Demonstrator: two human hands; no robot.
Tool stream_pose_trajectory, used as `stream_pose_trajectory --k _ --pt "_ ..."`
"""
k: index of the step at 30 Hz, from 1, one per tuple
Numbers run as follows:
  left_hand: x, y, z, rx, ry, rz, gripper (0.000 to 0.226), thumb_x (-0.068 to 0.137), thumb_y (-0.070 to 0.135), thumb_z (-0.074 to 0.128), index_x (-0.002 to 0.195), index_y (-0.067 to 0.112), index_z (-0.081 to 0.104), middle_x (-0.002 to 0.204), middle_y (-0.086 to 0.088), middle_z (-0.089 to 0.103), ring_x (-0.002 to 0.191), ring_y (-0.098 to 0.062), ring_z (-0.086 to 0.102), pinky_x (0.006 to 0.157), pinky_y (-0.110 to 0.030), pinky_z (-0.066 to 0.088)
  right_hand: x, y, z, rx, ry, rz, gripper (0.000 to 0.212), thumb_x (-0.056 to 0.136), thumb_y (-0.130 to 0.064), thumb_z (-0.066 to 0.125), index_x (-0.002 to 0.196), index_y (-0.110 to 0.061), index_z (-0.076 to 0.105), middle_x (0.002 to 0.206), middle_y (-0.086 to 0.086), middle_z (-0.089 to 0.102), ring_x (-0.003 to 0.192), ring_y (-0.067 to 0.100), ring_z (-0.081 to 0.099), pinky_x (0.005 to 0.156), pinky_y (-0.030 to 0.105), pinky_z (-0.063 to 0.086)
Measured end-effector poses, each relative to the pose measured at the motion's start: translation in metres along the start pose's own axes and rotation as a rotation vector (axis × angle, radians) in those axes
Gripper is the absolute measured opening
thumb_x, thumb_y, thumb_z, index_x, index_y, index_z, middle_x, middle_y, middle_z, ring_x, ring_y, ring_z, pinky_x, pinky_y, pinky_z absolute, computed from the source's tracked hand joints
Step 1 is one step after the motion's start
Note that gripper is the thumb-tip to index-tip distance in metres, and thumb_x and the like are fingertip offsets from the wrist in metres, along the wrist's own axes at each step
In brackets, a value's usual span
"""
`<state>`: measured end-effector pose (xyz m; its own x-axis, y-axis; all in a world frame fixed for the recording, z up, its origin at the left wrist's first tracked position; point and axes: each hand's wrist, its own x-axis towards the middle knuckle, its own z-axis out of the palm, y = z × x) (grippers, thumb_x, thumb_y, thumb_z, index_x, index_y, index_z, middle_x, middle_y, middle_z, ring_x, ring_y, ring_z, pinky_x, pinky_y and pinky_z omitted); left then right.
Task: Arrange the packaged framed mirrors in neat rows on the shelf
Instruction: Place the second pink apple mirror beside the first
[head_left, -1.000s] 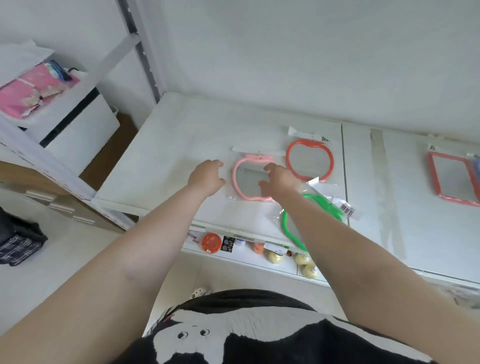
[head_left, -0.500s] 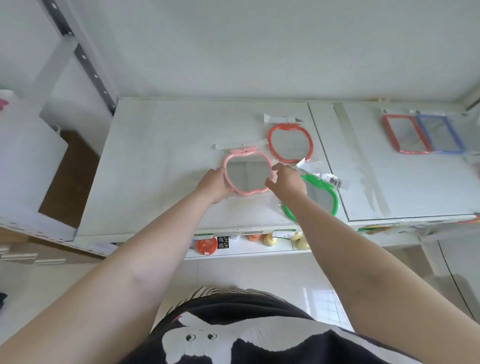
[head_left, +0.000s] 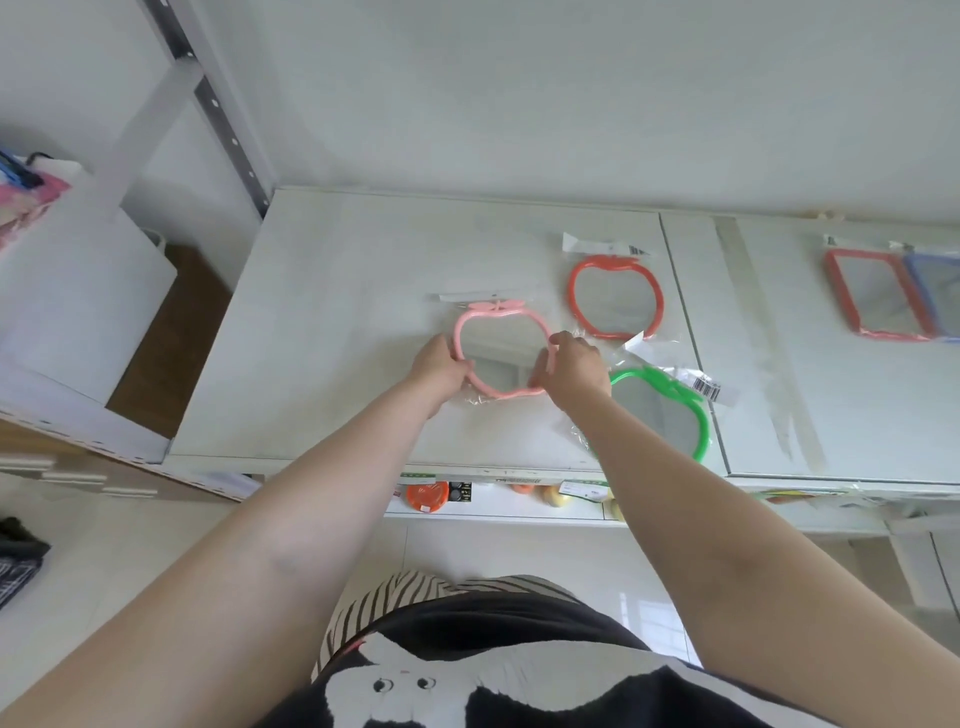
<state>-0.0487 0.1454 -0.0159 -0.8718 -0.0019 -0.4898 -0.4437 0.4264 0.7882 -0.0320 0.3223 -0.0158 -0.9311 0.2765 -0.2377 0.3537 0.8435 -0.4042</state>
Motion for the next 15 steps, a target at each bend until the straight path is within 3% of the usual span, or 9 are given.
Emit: stream_pose_trajectory --k 3,7,11,13,15 --pt "0.002 -0.006 -0.002 -0.051 0.074 -0.053 0.016 0.088 0.000 0.053 0.100 0.011 0.052 0.097 -0.011 0.055 0.088 -0.027 0.059 0.089 -0.046 0.054 -0.004 -0.006 0.007 -0.005 0.005 -0.058 0.038 0.097 -0.026 0.043 0.133 -0.013 0.047 0.126 0.012 0.055 0.120 0.031 0.046 0.095 0.040 0.043" --pt "-0.003 -0.009 -0.010 -0.218 0.139 -0.132 0.039 0.086 -0.007 0.055 0.122 0.008 0.051 0.102 -0.007 0.055 0.094 -0.027 0.059 0.093 -0.046 0.052 -0.006 -0.010 0.009 0.021 -0.041 -0.085 0.052 0.087 -0.024 0.062 0.136 -0.014 0.044 0.127 0.009 0.055 0.122 0.029 0.044 0.094 0.039 0.043" --pt "-0.012 -0.007 -0.026 -0.394 0.143 -0.143 0.042 0.087 -0.010 0.055 0.126 0.005 0.049 0.096 -0.006 0.056 0.089 -0.027 0.060 0.085 -0.041 0.055 -0.010 -0.021 0.007 0.264 -0.023 -0.003 0.074 0.081 -0.025 0.072 0.143 -0.012 0.035 0.136 0.010 0.050 0.125 0.029 0.047 0.097 0.039 0.045" --pt "-0.018 -0.006 -0.034 -0.485 0.123 -0.129 0.041 0.087 -0.010 0.054 0.126 0.003 0.049 0.095 -0.006 0.055 0.083 -0.026 0.061 0.081 -0.038 0.054 -0.013 -0.027 0.004 0.484 -0.035 0.122 0.072 0.083 -0.029 0.069 0.144 -0.010 0.034 0.126 0.011 0.056 0.107 0.028 0.058 0.091 0.038 0.048" --pt "-0.024 -0.004 -0.041 -0.557 0.090 -0.103 0.041 0.088 -0.010 0.054 0.127 0.003 0.047 0.102 -0.008 0.055 0.077 -0.023 0.062 0.079 -0.036 0.053 -0.020 -0.033 0.002 0.778 -0.061 0.243 0.060 0.086 -0.026 0.066 0.137 -0.004 0.043 0.100 0.012 0.064 0.074 0.024 0.064 0.084 0.039 0.055"
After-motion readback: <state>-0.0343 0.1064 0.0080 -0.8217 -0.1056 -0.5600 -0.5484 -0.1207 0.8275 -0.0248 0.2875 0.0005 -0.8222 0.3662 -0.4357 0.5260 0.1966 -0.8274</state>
